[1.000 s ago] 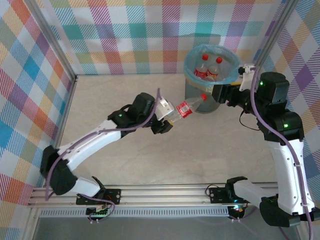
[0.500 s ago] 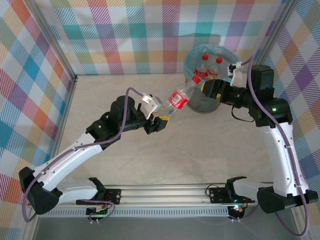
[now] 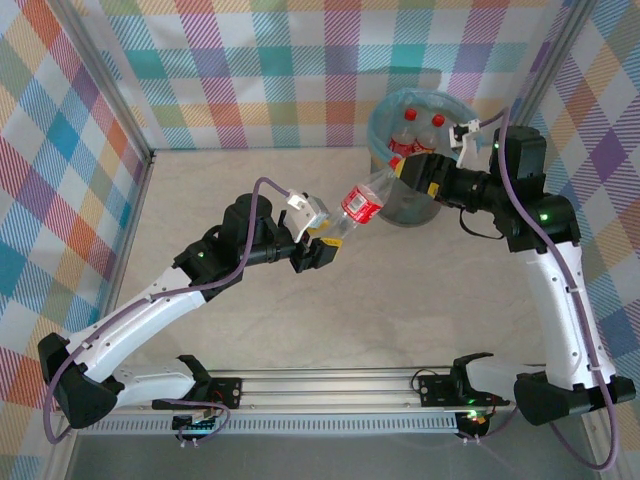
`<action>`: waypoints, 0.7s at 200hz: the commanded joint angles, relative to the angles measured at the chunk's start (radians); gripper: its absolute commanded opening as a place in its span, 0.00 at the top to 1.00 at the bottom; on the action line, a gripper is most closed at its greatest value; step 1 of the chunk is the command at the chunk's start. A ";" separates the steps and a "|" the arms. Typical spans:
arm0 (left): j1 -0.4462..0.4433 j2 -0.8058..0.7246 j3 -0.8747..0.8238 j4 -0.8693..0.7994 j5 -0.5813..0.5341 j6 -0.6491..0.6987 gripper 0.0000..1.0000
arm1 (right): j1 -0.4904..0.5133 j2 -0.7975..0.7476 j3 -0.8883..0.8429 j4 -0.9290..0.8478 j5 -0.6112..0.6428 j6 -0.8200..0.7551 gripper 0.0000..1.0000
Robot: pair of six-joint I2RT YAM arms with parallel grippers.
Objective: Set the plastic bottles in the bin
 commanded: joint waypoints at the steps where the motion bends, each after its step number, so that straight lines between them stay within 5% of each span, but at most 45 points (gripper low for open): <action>1: -0.017 -0.006 0.014 0.001 0.042 0.003 0.46 | 0.011 0.007 -0.010 0.035 -0.023 0.007 0.30; 66: -0.021 0.030 0.041 -0.035 0.060 0.012 0.45 | 0.013 0.023 -0.012 0.040 -0.032 -0.010 0.33; 140: -0.021 0.041 0.066 -0.029 0.013 -0.002 0.43 | 0.014 0.038 0.007 0.016 -0.038 -0.031 0.64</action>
